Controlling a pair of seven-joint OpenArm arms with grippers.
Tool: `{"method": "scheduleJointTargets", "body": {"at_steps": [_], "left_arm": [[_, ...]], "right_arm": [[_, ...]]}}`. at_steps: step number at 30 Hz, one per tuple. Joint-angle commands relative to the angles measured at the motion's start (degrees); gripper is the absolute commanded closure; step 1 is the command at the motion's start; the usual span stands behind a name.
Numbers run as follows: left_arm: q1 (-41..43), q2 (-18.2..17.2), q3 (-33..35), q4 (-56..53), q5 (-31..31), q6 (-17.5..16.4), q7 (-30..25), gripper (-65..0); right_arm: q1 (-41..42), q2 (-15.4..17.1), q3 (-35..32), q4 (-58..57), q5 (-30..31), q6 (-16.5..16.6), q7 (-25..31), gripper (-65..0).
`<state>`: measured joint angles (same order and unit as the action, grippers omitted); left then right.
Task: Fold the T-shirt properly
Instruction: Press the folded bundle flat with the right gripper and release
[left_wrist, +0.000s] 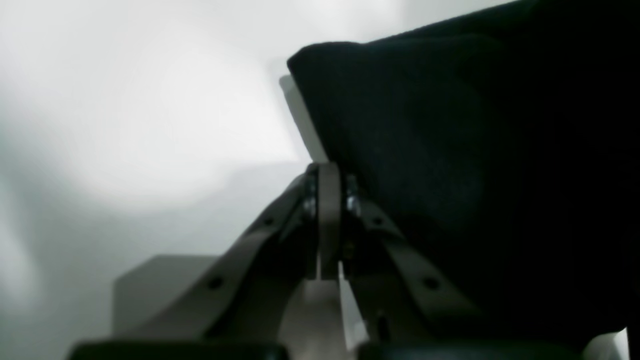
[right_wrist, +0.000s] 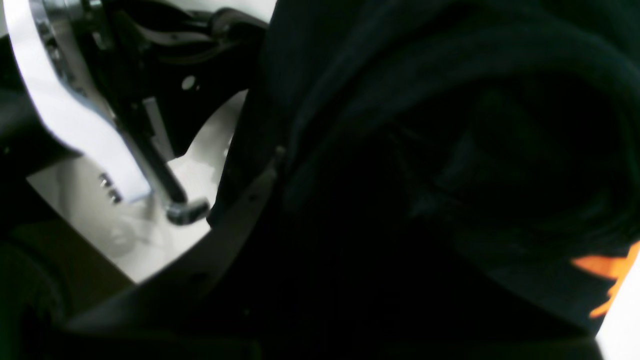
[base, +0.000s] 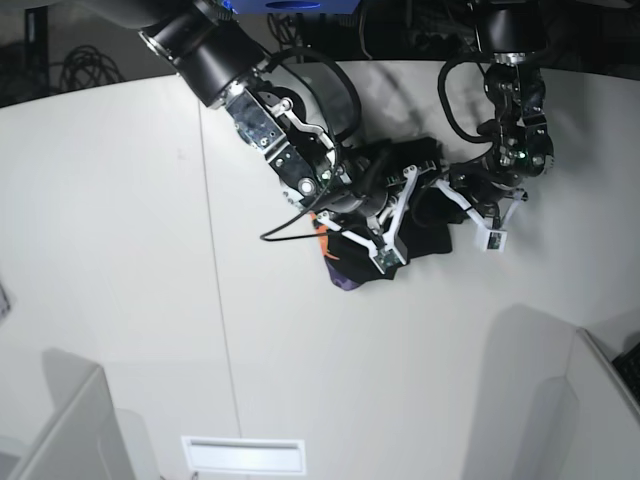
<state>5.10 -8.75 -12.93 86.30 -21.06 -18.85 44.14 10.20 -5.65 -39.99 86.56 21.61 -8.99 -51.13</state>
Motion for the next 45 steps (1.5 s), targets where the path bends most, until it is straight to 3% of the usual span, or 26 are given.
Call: {"method": "scheduleJointTargets", "body": {"at_steps": [1, 23, 28, 33, 38, 42, 45], "left_arm": [[-0.31, -0.35, -0.13, 0.86, 0.0, 0.08, 0.04, 0.0], [-0.05, -0.35, -0.21, 0.86, 0.0, 0.08, 0.21, 0.0], [1.01, -0.17, -3.12, 1.83, -0.08, -0.18, 0.21, 0.0], [1.71, -0.43, -6.02, 2.53, -0.08, -0.36, 0.21, 0.0], [3.38, -0.43, -8.21, 3.32, -0.08, -0.62, 0.21, 0.0], [6.02, -0.43, -11.2, 6.23, -0.08, -4.58, 0.21, 0.0], [7.86, -0.43, -13.67, 7.63, -0.08, -4.93, 0.21, 0.0]], "right_arm": [[1.89, -0.81, 0.21, -0.1, 0.15, 0.25, 1.07, 0.0], [1.98, -1.25, 0.29, -2.04, 0.42, 0.25, 1.24, 0.0], [2.77, -1.51, 0.38, -5.29, 0.5, 0.16, 4.32, 0.0], [2.77, -1.95, 0.29, -5.55, 0.5, -5.73, 4.5, 0.0], [2.95, -1.95, 0.29, -5.11, 0.5, -5.99, 4.76, 0.0], [2.68, -1.95, 0.03, -5.03, 0.5, -6.17, 4.85, 0.0], [2.68, -2.04, -0.06, -4.94, 0.5, -6.26, 5.02, 0.0]]}}
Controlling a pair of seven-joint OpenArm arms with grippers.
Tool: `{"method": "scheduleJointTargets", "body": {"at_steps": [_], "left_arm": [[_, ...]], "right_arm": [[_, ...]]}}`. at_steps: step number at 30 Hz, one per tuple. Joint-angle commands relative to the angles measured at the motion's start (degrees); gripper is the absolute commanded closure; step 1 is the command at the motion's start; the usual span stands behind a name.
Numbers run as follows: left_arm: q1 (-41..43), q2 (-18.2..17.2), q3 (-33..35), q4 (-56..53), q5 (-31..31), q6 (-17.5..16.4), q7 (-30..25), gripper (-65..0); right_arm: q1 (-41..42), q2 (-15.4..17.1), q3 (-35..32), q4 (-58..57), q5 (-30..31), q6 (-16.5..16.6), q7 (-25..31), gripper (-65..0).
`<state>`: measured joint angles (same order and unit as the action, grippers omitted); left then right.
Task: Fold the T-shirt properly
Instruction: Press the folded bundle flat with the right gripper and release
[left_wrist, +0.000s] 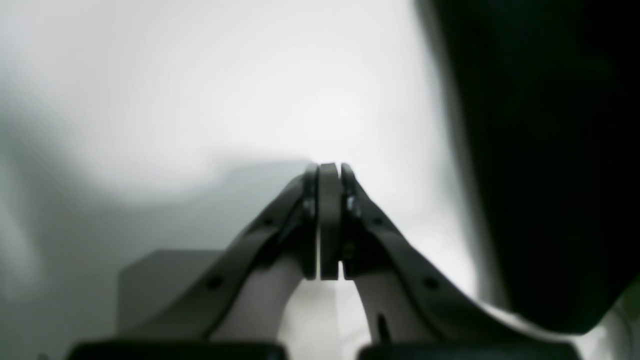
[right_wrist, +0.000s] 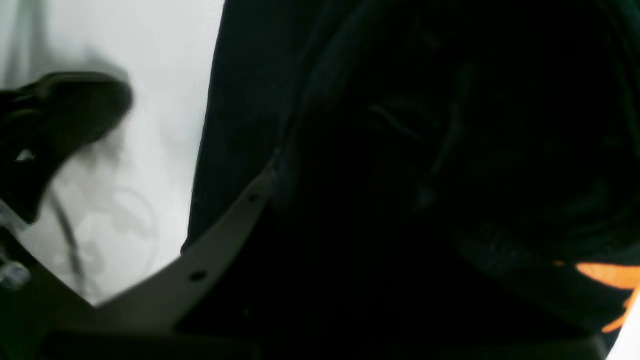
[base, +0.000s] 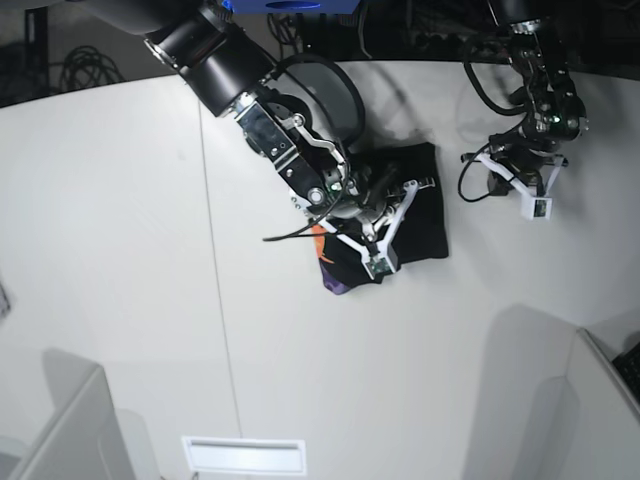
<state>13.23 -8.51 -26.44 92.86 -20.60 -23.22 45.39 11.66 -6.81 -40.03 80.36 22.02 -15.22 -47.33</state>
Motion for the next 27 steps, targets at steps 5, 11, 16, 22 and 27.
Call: {"method": "scheduleJointTargets", "body": {"at_steps": [5, 11, 16, 22, 27], "left_arm": [[2.63, -1.73, -3.85, 2.22, -0.54, -1.96, -1.03, 0.0], [6.85, -1.9, -10.53, 5.12, -0.63, -6.27, -1.03, 0.0], [10.63, -1.9, -15.1, 8.02, -0.63, -8.91, -1.03, 0.0], [11.42, -1.9, -18.62, 7.84, -0.63, -8.91, -1.03, 0.0], [11.42, -1.9, -18.71, 7.84, -0.63, -8.91, -1.03, 0.0]], "right_arm": [[0.34, -0.88, 0.34, 2.85, 0.09, -0.12, 1.31, 0.0], [-0.01, -0.88, 0.34, 6.1, 0.09, -2.84, 1.05, -20.7], [-0.01, -0.88, -0.1, 6.1, 0.09, -6.36, 1.22, -39.3], [0.08, -0.97, -0.1, 6.1, 0.09, -6.36, 1.22, -38.3], [-0.01, -1.24, -0.36, 6.1, 0.62, -6.18, 1.22, -38.3]]}}
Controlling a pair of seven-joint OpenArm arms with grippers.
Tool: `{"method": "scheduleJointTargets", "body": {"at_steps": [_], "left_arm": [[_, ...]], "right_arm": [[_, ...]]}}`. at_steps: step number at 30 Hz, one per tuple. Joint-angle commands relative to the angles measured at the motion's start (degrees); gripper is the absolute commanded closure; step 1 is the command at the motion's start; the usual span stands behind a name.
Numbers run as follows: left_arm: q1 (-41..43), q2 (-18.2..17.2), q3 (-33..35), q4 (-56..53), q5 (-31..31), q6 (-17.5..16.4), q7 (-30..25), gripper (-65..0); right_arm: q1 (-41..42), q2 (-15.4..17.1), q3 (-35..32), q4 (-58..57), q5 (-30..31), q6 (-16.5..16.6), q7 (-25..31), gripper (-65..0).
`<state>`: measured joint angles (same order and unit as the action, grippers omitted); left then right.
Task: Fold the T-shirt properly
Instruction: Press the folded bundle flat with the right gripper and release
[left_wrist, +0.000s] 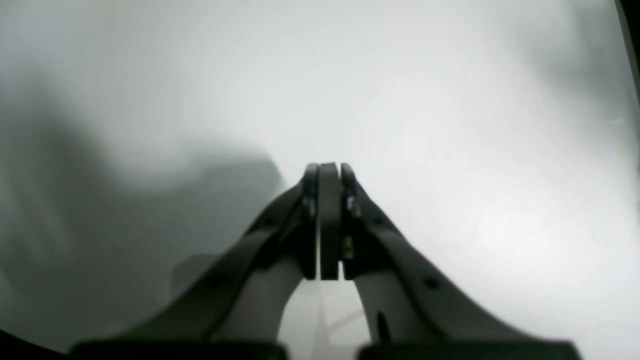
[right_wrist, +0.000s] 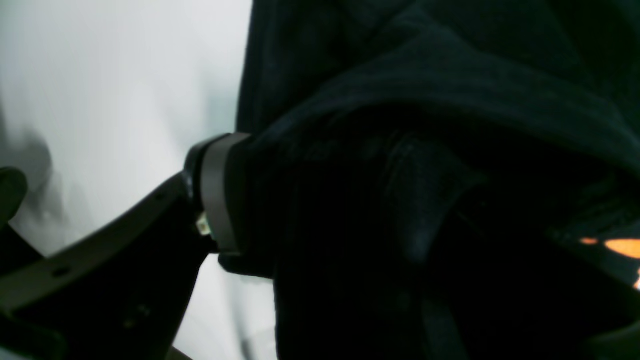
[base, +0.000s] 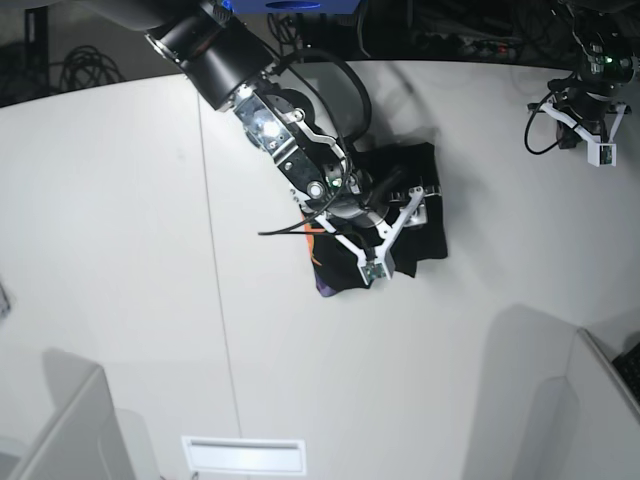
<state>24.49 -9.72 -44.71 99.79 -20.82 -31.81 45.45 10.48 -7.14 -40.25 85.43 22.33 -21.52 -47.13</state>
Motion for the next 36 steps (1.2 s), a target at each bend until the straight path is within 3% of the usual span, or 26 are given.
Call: {"method": "scheduleJointTargets", "body": {"at_steps": [1, 5, 13, 17, 19, 22, 27, 29, 31, 33, 36], "left_arm": [[0.17, -0.7, -0.43, 0.92, -0.41, -0.32, -1.1, 0.0], [0.17, -0.7, -0.17, 0.92, -0.41, -0.32, -1.1, 0.0], [0.08, -0.7, -0.43, 0.92, -0.41, -0.32, -1.1, 0.0], [-0.18, -0.7, -0.43, 0.83, -0.41, -0.32, -1.1, 0.0], [-0.27, -0.7, -0.43, 0.83, -0.41, -0.32, -1.1, 0.0], [-0.27, -0.7, -0.17, 0.92, -0.41, -0.32, -1.1, 0.0], [0.08, -0.61, -0.43, 0.92, -0.41, -0.32, -1.1, 0.0], [0.08, -0.61, -0.43, 0.92, -0.41, -0.32, -1.1, 0.0], [0.17, -0.61, -0.43, 0.92, -0.5, -0.32, -1.1, 0.0], [0.17, -0.61, -0.43, 1.0, -0.5, -0.32, -1.1, 0.0], [0.17, -0.53, 0.01, 1.27, -0.85, -0.41, -1.01, 0.0]], "right_arm": [[1.34, -0.91, -1.03, 0.86, 1.45, 0.2, 1.02, -38.3], [3.01, -0.91, -3.84, 0.42, 5.94, 0.2, 1.2, -38.3], [5.56, -0.91, -11.93, 0.95, 6.55, 0.29, 4.37, -38.3], [7.76, -0.91, -18.08, 3.67, 8.13, 5.3, 4.37, -38.4], [7.94, -0.64, -17.99, 6.13, 9.1, 7.23, 4.28, -38.4], [7.85, 1.64, -17.73, 10.35, 8.84, 7.32, 4.19, -38.3], [4.6, 5.42, -8.85, 15.98, 8.66, 7.23, 4.54, -38.0], [3.19, 5.77, -3.93, 16.15, 8.57, 6.53, 4.54, -33.0], [2.31, 6.39, 0.65, 15.45, 8.57, 6.7, 4.54, -18.9], [1.87, 6.56, 2.58, 13.87, 8.66, 6.97, 4.28, 0.0], [0.46, 6.48, 2.4, 12.55, 8.66, 6.97, 4.19, 0.0]]}}
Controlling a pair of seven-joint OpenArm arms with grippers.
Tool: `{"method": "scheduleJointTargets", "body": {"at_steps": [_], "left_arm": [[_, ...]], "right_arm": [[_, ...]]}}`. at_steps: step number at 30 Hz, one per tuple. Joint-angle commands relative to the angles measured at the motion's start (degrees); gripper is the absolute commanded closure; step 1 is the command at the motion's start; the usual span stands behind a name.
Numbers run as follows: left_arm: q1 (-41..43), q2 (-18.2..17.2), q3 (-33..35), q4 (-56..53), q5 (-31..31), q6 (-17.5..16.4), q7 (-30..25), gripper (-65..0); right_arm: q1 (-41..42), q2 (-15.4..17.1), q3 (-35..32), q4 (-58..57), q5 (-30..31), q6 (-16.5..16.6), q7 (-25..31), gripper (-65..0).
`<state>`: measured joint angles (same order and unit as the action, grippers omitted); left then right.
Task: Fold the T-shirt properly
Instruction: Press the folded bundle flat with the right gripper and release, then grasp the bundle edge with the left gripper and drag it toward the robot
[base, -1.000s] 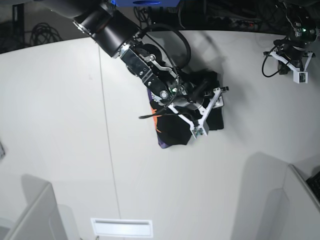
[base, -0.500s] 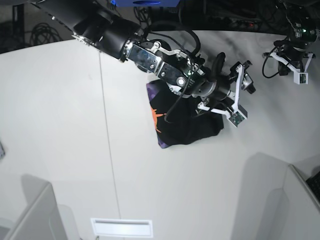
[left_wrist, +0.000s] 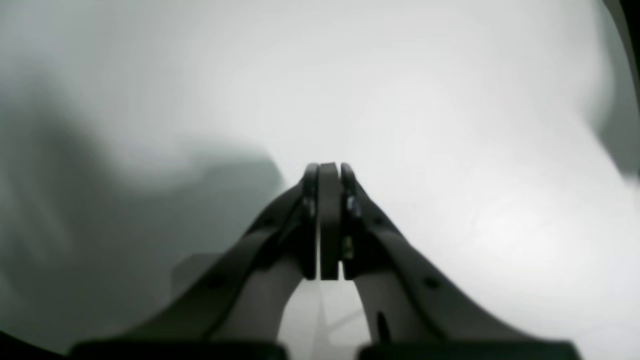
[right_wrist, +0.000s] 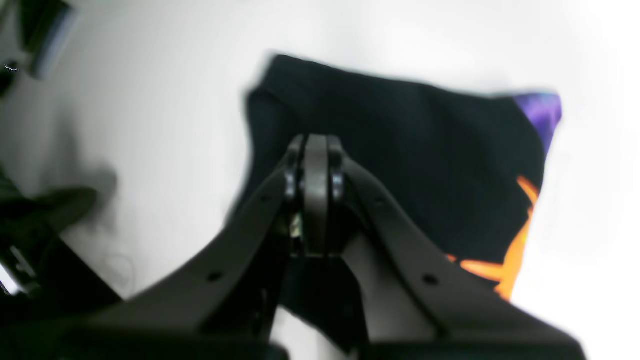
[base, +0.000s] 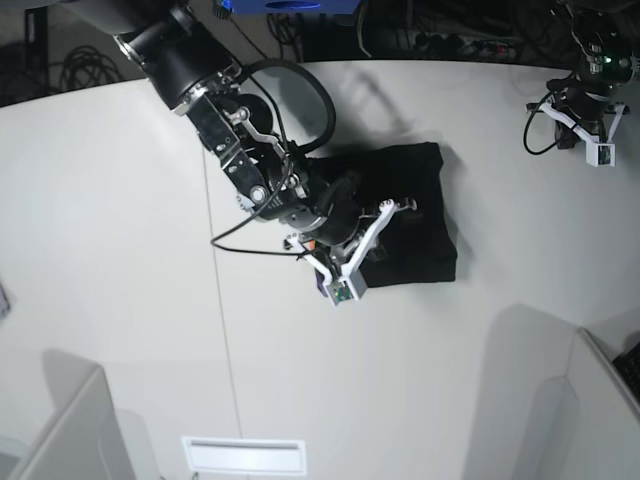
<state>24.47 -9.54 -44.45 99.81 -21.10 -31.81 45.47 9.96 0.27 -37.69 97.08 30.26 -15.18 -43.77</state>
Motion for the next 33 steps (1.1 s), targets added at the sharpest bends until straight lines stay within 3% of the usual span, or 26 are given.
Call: {"method": "scheduleJointTargets", "body": {"at_steps": [1, 6, 9, 22, 28, 33], "left_arm": [[0.19, -0.7, -0.26, 1.25, -2.06, -0.41, -1.03, 0.0], [0.81, -1.23, -0.7, 1.25, -15.69, -0.32, 3.71, 0.0], [0.81, -2.64, -0.52, 1.25, -20.08, -0.14, 4.86, 0.0], [-0.6, -2.55, -0.43, 1.25, -20.44, -0.06, 4.94, 0.0], [-1.57, -2.46, -0.26, 4.85, -20.79, -0.06, 4.94, 0.0], [-1.92, -0.53, 1.15, 10.21, -20.96, -0.06, 5.03, 0.0]], "right_arm": [[0.11, -1.2, -0.24, 0.81, 0.73, 0.63, 0.82, 0.0], [-0.94, -1.28, -9.03, -3.06, 0.73, 0.63, 1.18, 0.0], [-0.77, -2.16, -11.32, -6.75, 0.73, 0.63, 1.35, 0.0], [2.31, -3.48, -19.76, -9.21, 1.08, 0.63, 0.82, 0.0], [2.22, -2.51, -19.14, -3.5, 1.17, 0.72, -2.17, 0.0], [-3.05, 3.29, -5.69, 8.2, 1.26, 0.63, -2.25, 0.0]]}}
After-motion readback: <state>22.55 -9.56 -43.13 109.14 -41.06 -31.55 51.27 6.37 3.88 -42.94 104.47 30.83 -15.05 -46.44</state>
